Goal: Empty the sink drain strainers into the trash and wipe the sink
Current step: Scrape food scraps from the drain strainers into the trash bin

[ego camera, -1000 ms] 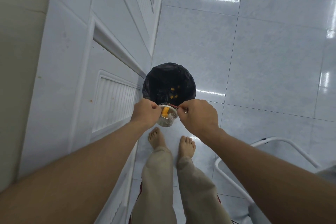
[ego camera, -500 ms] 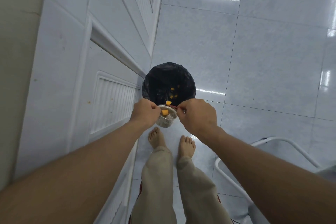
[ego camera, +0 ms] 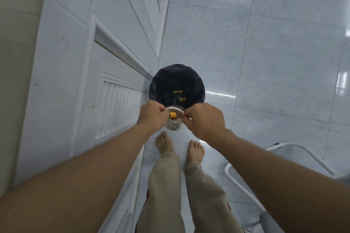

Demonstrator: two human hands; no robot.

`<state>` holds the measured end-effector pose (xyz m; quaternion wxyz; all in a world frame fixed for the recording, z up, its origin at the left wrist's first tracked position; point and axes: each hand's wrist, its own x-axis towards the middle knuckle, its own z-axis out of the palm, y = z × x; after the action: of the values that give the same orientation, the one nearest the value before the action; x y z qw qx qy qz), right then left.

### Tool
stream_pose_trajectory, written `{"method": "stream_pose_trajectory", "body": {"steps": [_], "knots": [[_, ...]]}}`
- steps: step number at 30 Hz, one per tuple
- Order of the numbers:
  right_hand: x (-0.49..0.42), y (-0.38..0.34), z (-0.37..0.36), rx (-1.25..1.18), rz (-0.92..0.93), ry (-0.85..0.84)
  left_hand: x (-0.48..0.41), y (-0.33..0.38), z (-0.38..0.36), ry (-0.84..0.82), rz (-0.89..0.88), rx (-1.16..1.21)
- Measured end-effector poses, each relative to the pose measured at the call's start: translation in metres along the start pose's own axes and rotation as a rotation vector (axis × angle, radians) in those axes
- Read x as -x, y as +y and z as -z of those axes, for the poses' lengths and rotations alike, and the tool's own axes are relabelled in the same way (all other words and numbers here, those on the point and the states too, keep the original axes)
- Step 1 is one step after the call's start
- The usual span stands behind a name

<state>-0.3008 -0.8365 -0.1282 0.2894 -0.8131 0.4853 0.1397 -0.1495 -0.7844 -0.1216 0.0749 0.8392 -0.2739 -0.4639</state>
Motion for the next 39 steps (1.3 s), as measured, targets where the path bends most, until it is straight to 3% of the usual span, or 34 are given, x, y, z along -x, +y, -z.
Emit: {"method": "stream_pose_trajectory", "body": {"steps": [16,25,32,39], "knots": [[0.006,0.005,0.005,-0.141,-0.087,0.216,-0.001,-0.005,0.0,0.01,-0.006,-0.024],[0.009,0.005,-0.006,-0.039,-0.008,-0.022,0.002,-0.006,-0.003,0.009,-0.016,-0.009],[0.015,0.007,-0.014,-0.116,-0.029,0.133,0.001,-0.008,-0.003,-0.001,0.042,-0.032],[0.011,0.01,-0.01,-0.159,-0.116,0.148,0.001,-0.009,-0.004,-0.024,0.037,-0.036]]}}
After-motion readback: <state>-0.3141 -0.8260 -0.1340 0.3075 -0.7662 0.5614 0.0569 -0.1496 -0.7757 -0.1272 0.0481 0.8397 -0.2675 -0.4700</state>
